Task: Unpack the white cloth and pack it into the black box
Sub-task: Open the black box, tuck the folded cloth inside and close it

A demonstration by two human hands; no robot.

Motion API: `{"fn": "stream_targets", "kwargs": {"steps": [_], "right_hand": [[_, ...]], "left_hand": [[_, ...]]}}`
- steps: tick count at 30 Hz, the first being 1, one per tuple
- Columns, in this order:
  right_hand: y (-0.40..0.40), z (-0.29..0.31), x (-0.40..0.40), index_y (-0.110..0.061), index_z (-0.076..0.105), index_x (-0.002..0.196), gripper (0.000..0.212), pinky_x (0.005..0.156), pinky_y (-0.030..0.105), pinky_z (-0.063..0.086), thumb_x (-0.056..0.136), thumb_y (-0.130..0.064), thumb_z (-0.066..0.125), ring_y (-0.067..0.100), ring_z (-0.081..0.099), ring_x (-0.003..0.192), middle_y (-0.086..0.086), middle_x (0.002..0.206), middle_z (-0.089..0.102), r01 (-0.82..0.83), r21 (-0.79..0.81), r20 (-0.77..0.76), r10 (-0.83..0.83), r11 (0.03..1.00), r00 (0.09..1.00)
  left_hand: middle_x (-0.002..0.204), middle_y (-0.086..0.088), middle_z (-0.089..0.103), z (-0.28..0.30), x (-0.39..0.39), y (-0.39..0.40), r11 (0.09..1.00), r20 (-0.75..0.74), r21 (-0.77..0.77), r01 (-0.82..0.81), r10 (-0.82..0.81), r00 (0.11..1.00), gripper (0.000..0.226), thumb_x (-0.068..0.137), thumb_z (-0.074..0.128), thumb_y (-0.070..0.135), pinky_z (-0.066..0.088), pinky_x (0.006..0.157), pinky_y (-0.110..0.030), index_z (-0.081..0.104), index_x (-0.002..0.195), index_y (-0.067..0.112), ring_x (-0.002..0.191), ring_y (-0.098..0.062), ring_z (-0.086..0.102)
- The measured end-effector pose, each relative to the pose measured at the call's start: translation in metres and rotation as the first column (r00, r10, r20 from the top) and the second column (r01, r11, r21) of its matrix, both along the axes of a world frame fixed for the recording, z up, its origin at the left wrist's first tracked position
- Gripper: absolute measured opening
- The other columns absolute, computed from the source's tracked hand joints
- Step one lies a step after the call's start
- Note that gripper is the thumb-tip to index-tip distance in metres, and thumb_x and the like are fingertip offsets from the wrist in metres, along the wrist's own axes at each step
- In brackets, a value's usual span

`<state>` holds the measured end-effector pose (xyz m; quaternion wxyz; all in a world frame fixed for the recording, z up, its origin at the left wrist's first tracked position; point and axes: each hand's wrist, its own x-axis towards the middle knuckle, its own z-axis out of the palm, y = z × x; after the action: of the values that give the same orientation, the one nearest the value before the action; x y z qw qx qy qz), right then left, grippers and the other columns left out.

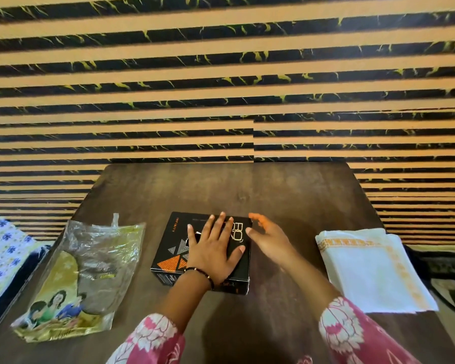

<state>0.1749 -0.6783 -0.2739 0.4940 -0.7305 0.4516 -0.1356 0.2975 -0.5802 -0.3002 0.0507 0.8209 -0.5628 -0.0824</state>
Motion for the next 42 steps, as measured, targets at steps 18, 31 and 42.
{"fn": "stream_targets", "kwargs": {"steps": [18, 31, 42], "right_hand": [[-0.015, -0.018, -0.029, -0.02, 0.056, 0.106, 0.017, 0.086, 0.029, 0.039, 0.089, -0.024, 0.051, 0.017, 0.045, 0.111, -0.003, 0.103, 0.06, -0.004, -0.32, -0.11, -0.033, 0.948, 0.993], [0.021, -0.067, -0.056, -0.005, 0.006, 0.146, 0.073, 0.113, 0.026, 0.008, 0.093, -0.037, 0.043, 0.025, 0.008, 0.146, 0.012, 0.158, 0.003, -0.316, -0.434, -0.445, 0.103, 0.844, 0.889], [0.001, -0.083, -0.059, -0.015, -0.002, 0.148, 0.076, 0.115, 0.035, -0.004, 0.09, -0.059, 0.021, 0.022, -0.008, 0.145, 0.005, 0.158, -0.009, -0.404, -0.297, -0.676, 0.108, 0.865, 0.729]], "left_hand": [[0.157, 0.011, -0.008, 0.001, -0.001, -0.005, 0.998, -0.03, -0.011, -0.064, 0.064, 0.998, 0.066, 0.087, 0.017, 0.064, -0.014, 0.111, -0.061, -0.005, 0.144, 0.038, 0.144, -0.016, -0.01], [0.158, 0.01, -0.006, -0.003, -0.001, -0.004, 0.998, -0.017, -0.021, -0.051, 0.051, 0.999, 0.068, 0.084, 0.014, 0.065, -0.013, 0.11, -0.061, -0.003, 0.144, 0.038, 0.145, -0.017, -0.01], [0.158, 0.008, -0.007, 0.0, -0.007, -0.004, 0.995, -0.002, -0.011, -0.096, 0.095, 0.995, 0.065, 0.089, 0.018, 0.061, -0.017, 0.107, -0.06, -0.003, 0.145, 0.035, 0.145, -0.018, -0.011]]}}
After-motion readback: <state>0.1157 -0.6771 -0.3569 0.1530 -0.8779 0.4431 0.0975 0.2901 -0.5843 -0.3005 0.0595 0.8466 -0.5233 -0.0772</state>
